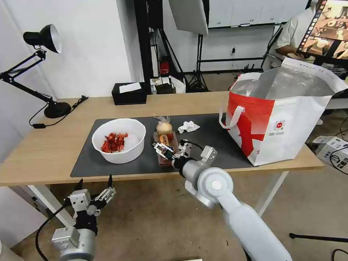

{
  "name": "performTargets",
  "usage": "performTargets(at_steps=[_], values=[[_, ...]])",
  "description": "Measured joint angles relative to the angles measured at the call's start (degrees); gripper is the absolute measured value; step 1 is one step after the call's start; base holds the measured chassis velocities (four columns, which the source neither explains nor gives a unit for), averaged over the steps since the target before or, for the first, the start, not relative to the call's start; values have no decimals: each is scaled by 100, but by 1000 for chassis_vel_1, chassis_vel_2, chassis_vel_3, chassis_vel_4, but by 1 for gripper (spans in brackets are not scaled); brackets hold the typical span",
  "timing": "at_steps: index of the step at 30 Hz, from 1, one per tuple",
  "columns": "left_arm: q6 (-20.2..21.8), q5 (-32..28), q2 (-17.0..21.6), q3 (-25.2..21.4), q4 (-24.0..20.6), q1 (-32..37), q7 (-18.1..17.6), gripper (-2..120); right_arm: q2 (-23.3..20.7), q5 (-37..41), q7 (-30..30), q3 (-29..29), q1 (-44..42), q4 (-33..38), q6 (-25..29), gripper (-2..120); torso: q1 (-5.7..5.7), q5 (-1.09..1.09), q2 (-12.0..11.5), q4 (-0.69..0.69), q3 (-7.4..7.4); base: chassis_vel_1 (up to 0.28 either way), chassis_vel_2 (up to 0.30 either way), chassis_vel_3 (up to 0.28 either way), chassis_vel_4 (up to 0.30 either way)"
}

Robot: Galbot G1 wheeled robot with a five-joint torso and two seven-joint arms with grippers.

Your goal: Pick up the trash from the table and place it into the takeout bag.

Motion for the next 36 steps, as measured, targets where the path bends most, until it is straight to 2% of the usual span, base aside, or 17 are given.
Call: performTargets(at_steps=[9,10,12,14,16,17,19,20,22,23,26,27,30,31,33,34,36], values=[[0,-43,1,-22,-57,41,-13,100,-120,-29,-225,25,95,78,38,100,0,1,0,0,0,0,0,0,0],[0,-84,12,-23,-77,59,-78,100,-215,-351,-463,-3,217,64,33,100,0,0,0,0,0,0,0,0,0],[0,-125,43,-44,-130,83,-129,100,-512,-1657,-1256,-229,709,-194,-33,100,-1,0,0,-1,0,0,0,0,0],[2,-131,48,-52,-141,86,-131,100,-563,-1869,-1399,-280,817,-256,-39,100,-1,2,0,-1,0,0,0,0,0],[4,-144,57,-81,-174,116,-135,100,-957,-3145,-2516,-721,1657,-786,-80,89,0,0,0,2,0,0,0,0,0],[4,-144,57,-81,-174,116,-135,100,-957,-3145,-2516,-721,1657,-786,-80,89,0,0,0,2,0,0,0,0,0],[6,-146,45,-80,-175,140,-137,100,-1243,-3876,-3565,-1074,2230,-1324,-95,80,0,0,0,1,0,0,0,0,0],[6,-146,45,-80,-175,140,-137,100,-1243,-3876,-3565,-1074,2230,-1324,-95,80,0,0,0,1,0,0,0,0,0],[7,-146,30,-68,-172,146,-137,100,-1347,-4445,-4402,-1333,2634,-1861,-19,68,0,1,0,0,0,0,0,0,0],[7,-146,30,-68,-172,146,-137,100,-1347,-4445,-4402,-1333,2634,-1861,-19,68,0,1,0,0,0,0,0,0,0],[8,-141,15,-53,-167,148,-136,100,-1296,-4810,-5059,-1519,2927,-2412,146,54,0,1,0,0,0,0,0,0,0],[8,-141,15,-53,-167,148,-136,100,-1296,-4810,-5059,-1519,2927,-2412,146,54,0,1,0,0,0,0,0,0,0],[9,-135,13,-50,-166,153,-134,100,-1206,-5077,-5578,-1635,3116,-2816,226,40,0,1,0,1,0,0,0,0,0],[9,-135,13,-50,-166,153,-134,100,-1206,-5077,-5578,-1635,3116,-2816,226,40,0,1,0,1,0,0,0,0,0],[9,-134,18,-54,-159,155,-132,100,-1132,-5175,-5743,-1785,3210,-3064,272,28,0,0,0,0,0,0,0,0,0],[9,-134,18,-54,-159,155,-132,100,-1132,-5175,-5743,-1785,3210,-3064,272,28,0,0,0,0,0,0,0,0,0],[7,-130,20,-56,-145,156,-131,100,-1045,-5261,-5764,-1847,3231,-3243,281,20,0,0,0,1,0,0,0,0,0]])
